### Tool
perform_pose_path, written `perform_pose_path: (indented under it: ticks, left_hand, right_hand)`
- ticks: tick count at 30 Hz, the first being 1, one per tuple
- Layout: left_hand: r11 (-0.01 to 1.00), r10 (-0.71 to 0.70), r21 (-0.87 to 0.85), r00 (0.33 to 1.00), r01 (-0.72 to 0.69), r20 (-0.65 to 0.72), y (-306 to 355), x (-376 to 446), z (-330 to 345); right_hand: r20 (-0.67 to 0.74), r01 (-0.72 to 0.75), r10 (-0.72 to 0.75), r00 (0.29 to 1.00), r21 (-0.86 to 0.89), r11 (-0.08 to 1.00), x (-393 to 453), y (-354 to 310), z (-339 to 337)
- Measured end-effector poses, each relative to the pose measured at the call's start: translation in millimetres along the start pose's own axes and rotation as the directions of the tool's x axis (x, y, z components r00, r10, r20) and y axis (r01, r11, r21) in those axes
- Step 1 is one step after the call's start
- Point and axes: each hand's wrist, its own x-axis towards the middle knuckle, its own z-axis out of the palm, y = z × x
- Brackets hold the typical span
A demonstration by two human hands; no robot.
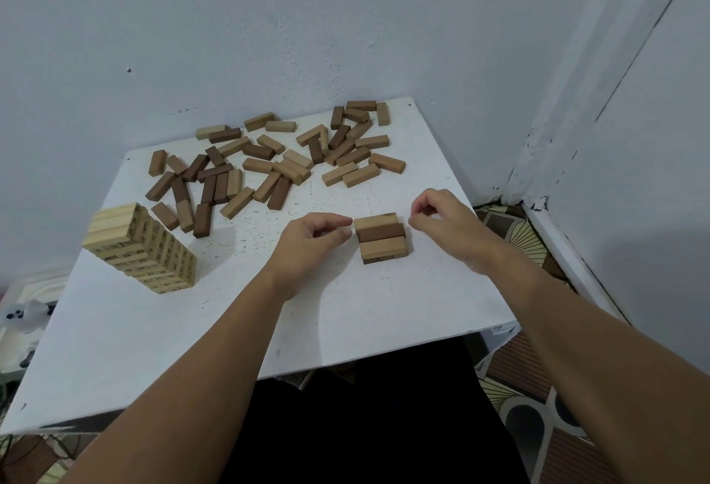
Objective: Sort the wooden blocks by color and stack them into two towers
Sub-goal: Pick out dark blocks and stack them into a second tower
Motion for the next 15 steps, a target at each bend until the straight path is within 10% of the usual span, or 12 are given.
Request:
perform_pose_path:
  ticks: [15]
  left_hand:
    - [1.000, 0.008, 0.021, 1.000, -0.008, 0.003, 3.4, -1.9, 0.9]
  right_hand:
    - [0.040, -0.024, 0.025, 0.999, -0.025, 0.999, -0.6, -2.6, 1.1]
